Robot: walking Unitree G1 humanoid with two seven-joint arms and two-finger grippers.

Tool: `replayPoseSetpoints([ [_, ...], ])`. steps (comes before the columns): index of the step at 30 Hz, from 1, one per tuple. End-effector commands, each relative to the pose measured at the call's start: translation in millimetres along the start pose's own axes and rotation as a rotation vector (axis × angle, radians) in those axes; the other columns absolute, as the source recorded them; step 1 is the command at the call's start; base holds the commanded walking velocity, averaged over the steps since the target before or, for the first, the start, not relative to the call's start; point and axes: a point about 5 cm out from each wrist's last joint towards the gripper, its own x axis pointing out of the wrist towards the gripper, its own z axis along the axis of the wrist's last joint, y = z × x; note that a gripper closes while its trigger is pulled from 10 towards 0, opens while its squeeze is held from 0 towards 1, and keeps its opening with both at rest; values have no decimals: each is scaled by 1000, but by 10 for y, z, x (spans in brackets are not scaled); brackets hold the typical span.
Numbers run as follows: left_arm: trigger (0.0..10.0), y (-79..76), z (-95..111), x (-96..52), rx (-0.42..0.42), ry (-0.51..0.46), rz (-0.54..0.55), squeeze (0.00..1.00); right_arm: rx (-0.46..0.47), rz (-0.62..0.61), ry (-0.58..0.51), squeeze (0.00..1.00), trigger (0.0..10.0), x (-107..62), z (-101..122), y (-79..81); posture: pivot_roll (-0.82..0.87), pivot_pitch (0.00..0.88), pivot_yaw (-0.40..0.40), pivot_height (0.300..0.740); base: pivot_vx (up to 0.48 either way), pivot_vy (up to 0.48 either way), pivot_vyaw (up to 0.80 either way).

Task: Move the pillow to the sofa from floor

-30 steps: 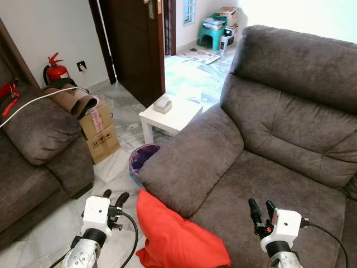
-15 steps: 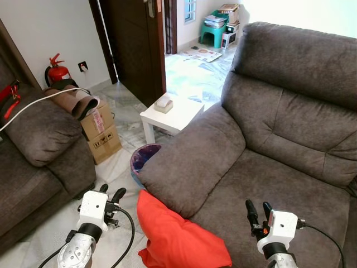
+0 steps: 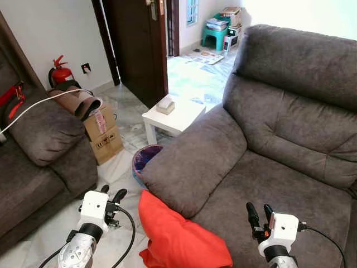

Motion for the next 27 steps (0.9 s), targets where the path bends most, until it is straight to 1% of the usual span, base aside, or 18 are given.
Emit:
replayPoseSetpoints([
  [1, 10000, -1, 31, 8, -3, -6, -2, 0, -6, 0, 14, 0, 10000, 22, 10, 7, -18, 84, 64, 716, 0, 0, 0],
  [4, 10000, 2, 35, 8, -6, -8, 5, 0, -9, 1, 28, 0, 10000, 31, 2, 12, -16, 92, 63, 716, 0, 0, 0],
  [8, 10000, 5, 33, -3, -6, -7, 18, 0, -4, 0, 25, 0, 10000, 26, 1, 14, -12, 102, 57, 696, 0, 0, 0],
  [11, 10000, 1, 32, -7, -8, -7, 22, 0, 8, 2, -3, 0, 10000, 18, 23, 19, -12, 110, 56, 696, 0, 0, 0],
  [16, 10000, -23, 19, -25, 11, -4, 8, 0, 7, 0, 5, 0, 10000, 22, 22, 17, -12, 113, 55, 696, 0, 0, 0],
  [21, 10000, -7, 0, -69, 15, 2, 21, 0, 10, 0, 8, 0, 10000, 19, 20, 18, -12, 117, 48, 696, 0, 0, 0],
  [23, 10000, -18, 2, -76, 29, 0, 12, 0, 8, 1, 12, 0, 10000, 16, 14, 16, -11, 117, 48, 696, 0, 0, 0],
  [25, 10000, -27, -1, -75, 31, 0, 13, 0, -19, -3, 59, 0, 10000, 24, -31, 13, -12, 113, 48, 696, 0, 0, 0],
  [27, 10000, -26, -1, -74, 30, 0, 15, 0, -22, -4, 59, 0, 10000, 25, -30, 13, -12, 113, 48, 696, 0, 0, 0],
])
